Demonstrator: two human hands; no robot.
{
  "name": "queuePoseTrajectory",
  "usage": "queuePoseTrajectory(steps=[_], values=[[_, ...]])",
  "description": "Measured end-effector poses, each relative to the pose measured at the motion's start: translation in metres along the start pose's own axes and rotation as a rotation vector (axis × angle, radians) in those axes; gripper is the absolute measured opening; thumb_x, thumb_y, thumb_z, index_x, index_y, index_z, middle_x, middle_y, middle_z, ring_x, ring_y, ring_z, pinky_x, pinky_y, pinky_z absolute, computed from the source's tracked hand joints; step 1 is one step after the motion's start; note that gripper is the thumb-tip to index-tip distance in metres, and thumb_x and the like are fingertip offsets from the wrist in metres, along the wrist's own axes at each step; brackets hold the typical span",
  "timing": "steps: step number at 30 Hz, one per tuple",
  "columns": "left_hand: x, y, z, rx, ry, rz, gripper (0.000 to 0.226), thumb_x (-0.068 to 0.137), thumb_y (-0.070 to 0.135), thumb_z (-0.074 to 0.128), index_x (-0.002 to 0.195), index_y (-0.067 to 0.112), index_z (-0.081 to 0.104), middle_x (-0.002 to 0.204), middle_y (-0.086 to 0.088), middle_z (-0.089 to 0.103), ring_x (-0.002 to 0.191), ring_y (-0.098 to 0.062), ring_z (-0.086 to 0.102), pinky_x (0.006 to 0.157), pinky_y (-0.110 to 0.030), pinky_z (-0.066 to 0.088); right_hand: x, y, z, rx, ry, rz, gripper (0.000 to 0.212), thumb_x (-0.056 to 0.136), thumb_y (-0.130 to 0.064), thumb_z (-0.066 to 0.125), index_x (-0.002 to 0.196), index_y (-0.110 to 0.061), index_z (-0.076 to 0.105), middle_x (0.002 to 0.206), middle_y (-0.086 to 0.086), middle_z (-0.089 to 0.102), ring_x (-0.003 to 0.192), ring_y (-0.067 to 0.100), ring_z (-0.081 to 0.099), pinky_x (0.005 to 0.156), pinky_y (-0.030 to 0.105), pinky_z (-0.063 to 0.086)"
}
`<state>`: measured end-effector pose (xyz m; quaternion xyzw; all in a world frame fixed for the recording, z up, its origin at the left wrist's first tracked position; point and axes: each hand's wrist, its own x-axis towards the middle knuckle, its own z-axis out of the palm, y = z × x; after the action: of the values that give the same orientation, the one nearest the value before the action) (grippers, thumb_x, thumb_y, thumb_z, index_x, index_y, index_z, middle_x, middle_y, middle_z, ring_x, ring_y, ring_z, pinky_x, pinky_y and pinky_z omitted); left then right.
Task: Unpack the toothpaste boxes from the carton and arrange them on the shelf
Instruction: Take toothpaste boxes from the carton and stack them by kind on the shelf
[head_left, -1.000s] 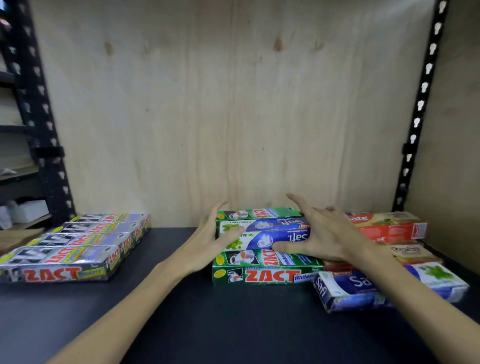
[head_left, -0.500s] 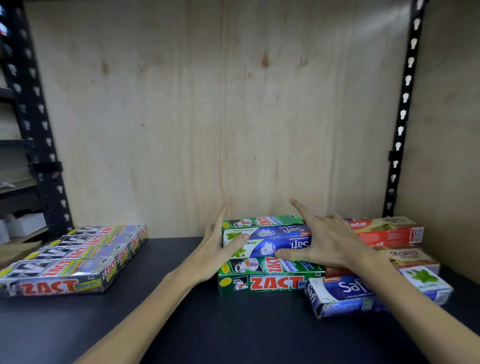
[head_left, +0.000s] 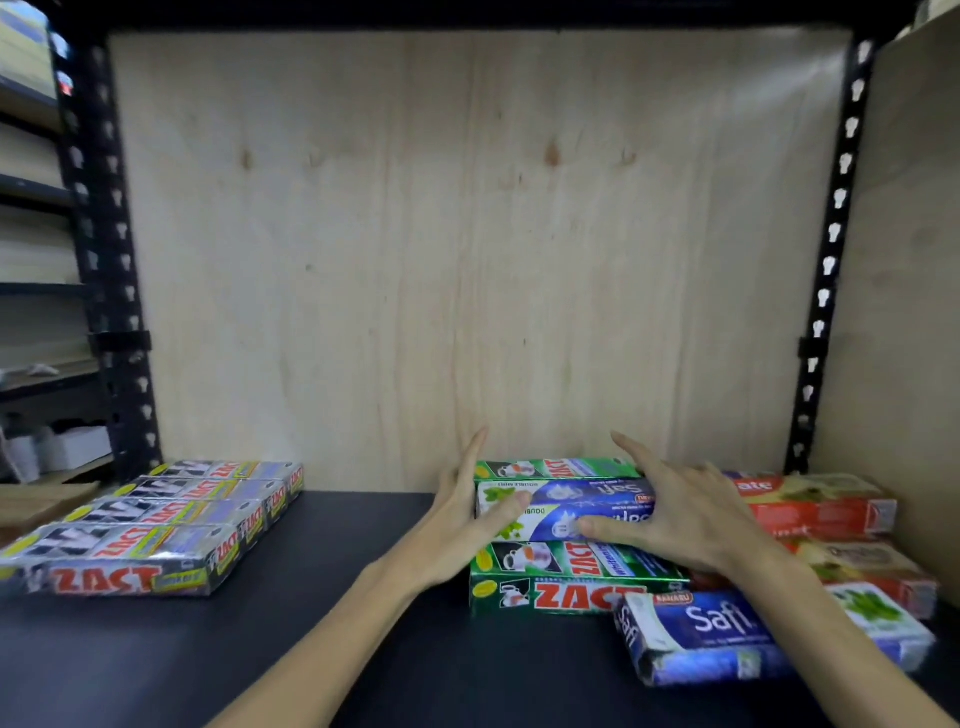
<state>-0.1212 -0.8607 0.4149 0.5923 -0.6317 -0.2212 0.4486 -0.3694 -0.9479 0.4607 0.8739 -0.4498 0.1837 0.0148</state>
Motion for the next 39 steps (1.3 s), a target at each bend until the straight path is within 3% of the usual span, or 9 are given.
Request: queuePoseTrajectory(steps=[3, 6, 10, 16, 19, 25, 28, 31, 39], values=[[-0.003, -0.002, -0.001, -0.012, 0.045, 0.025, 0.098, 0.083, 0.075, 0.059, 0.151, 0.06, -0.01, 0.154, 0.025, 0.01, 0.113, 0.032, 0.041, 0.09, -0.004, 0.046, 0.002, 0.0, 0.003, -0.003, 0.027, 0.011, 0.114, 0.061, -0.102, 0.03, 0.157, -0.042, 0.012, 0.141, -0.004, 0.059, 0.128, 0.022, 0.055, 0.111, 0.04, 0.032], [-0.009, -0.003, -0.004, -0.104, 0.165, -0.013, 0.091, 0.076, 0.088, 0.053, 0.152, 0.059, 0.011, 0.16, 0.022, 0.02, 0.141, -0.001, 0.036, 0.116, -0.036, 0.037, 0.005, 0.0, 0.002, 0.027, 0.032, 0.044, 0.105, 0.068, -0.098, 0.022, 0.156, -0.041, 0.015, 0.14, 0.0, 0.061, 0.129, 0.024, 0.055, 0.11, 0.041, 0.031], [-0.021, -0.005, -0.012, -0.004, 0.224, -0.05, 0.037, 0.091, 0.078, 0.037, 0.117, 0.057, 0.053, 0.132, 0.027, 0.044, 0.129, 0.007, 0.041, 0.104, -0.026, 0.031, 0.012, 0.0, 0.0, 0.092, -0.014, 0.062, 0.112, 0.061, -0.101, 0.003, 0.155, -0.042, 0.017, 0.142, 0.005, 0.058, 0.137, 0.026, 0.044, 0.111, 0.046, 0.025], [-0.023, -0.009, -0.03, 0.166, 0.297, -0.037, 0.035, 0.105, 0.048, 0.04, 0.128, 0.033, 0.061, 0.12, 0.015, 0.057, 0.113, 0.004, 0.05, 0.088, -0.015, 0.036, 0.028, -0.024, 0.006, 0.176, -0.087, 0.081, 0.094, 0.073, -0.093, 0.014, 0.153, -0.044, 0.02, 0.142, 0.01, 0.056, 0.139, 0.03, 0.038, 0.115, 0.051, 0.025], [-0.026, -0.015, -0.055, 0.273, 0.328, -0.051, 0.031, 0.105, 0.044, 0.045, 0.12, 0.03, 0.067, 0.11, 0.012, 0.07, 0.1, -0.002, 0.062, 0.083, -0.023, 0.047, 0.036, -0.048, 0.009, 0.21, -0.067, 0.038, 0.074, 0.092, -0.074, 0.036, 0.153, -0.033, 0.029, 0.134, 0.006, 0.064, 0.128, 0.027, 0.053, 0.113, 0.048, 0.031], [-0.036, -0.025, -0.109, 0.318, 0.369, -0.111, 0.038, 0.093, 0.02, 0.072, 0.126, 0.005, 0.062, 0.11, 0.007, 0.07, 0.095, -0.012, 0.065, 0.091, -0.031, 0.051, 0.06, -0.109, 0.018, 0.274, -0.043, -0.049, 0.073, 0.092, -0.061, 0.057, 0.15, -0.021, 0.038, 0.131, 0.007, 0.063, 0.116, 0.025, 0.059, 0.1, 0.039, 0.045], [-0.034, -0.04, -0.144, 0.439, 0.374, -0.191, 0.039, 0.084, 0.026, 0.08, 0.115, 0.008, 0.065, 0.107, -0.007, 0.075, 0.099, -0.024, 0.069, 0.092, -0.046, 0.054, 0.073, -0.138, 0.023, 0.309, -0.063, -0.095, 0.077, 0.086, -0.059, 0.066, 0.148, -0.02, 0.04, 0.133, 0.008, 0.062, 0.116, 0.025, 0.06, 0.098, 0.038, 0.048], [-0.031, -0.048, -0.176, 0.637, 0.327, -0.262, 0.052, 0.076, 0.046, 0.08, 0.113, 0.012, 0.065, 0.103, -0.008, 0.073, 0.1, -0.03, 0.067, 0.09, -0.045, 0.053, 0.086, -0.161, 0.033, 0.288, -0.052, -0.132, 0.086, 0.079, -0.059, 0.075, 0.147, -0.019, 0.041, 0.138, 0.005, 0.059, 0.121, 0.023, 0.057, 0.1, 0.038, 0.047], [-0.019, -0.075, -0.195, 0.717, 0.228, -0.275, 0.056, 0.073, 0.041, 0.087, 0.117, 0.014, 0.066, 0.118, -0.006, 0.07, 0.104, -0.024, 0.064, 0.091, -0.041, 0.054, 0.105, -0.175, 0.058, 0.287, -0.122, -0.12, 0.082, 0.076, -0.045, 0.084, 0.139, -0.015, 0.041, 0.13, 0.005, 0.058, 0.115, 0.022, 0.056, 0.085, 0.031, 0.038]])
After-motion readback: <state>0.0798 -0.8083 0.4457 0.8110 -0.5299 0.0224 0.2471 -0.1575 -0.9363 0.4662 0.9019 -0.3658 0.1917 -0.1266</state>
